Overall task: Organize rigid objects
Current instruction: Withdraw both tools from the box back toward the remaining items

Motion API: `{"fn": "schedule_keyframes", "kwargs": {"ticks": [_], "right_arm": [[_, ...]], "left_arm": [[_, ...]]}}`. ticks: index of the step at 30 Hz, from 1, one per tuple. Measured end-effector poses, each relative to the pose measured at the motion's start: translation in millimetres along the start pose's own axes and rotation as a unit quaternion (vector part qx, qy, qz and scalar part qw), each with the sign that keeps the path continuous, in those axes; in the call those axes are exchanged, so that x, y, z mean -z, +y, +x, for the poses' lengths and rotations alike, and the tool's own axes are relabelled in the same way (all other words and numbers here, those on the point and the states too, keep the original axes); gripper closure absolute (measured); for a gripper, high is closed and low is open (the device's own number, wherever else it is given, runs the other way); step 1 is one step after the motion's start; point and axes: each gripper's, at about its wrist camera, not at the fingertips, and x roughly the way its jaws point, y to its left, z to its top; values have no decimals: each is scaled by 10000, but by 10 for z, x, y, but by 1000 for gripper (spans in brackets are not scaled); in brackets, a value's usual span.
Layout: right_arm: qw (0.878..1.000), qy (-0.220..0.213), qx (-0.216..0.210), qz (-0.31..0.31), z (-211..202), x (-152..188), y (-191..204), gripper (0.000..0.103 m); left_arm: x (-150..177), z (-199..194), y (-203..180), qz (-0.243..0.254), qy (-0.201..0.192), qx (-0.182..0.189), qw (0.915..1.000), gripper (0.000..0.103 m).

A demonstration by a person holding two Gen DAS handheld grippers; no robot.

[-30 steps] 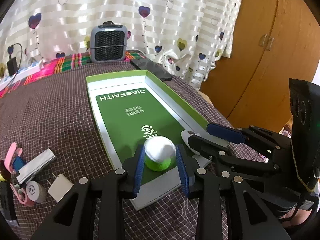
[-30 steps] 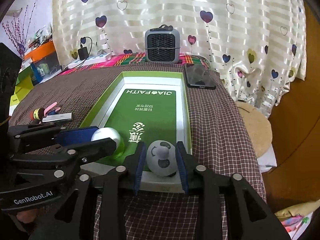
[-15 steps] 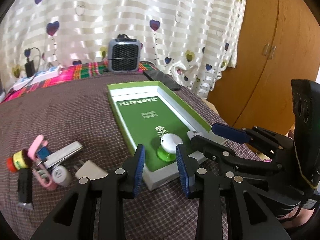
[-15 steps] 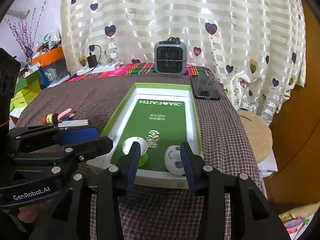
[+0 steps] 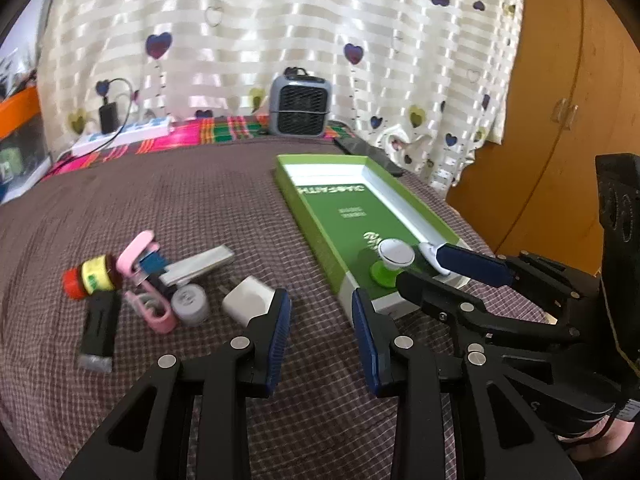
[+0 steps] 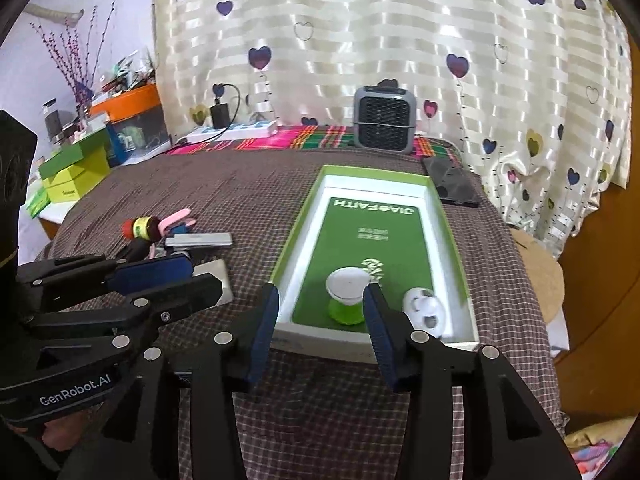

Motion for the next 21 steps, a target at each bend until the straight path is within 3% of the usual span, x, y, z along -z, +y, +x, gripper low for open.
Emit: {"fn": "schedule_keyframes", "kwargs": {"ticks": [21], "right_arm": [[9993,24,-260,-249,-57,46,373,58]], "left_arm": [[170,-259,219,-245,-50,-177,9995,73]]}}
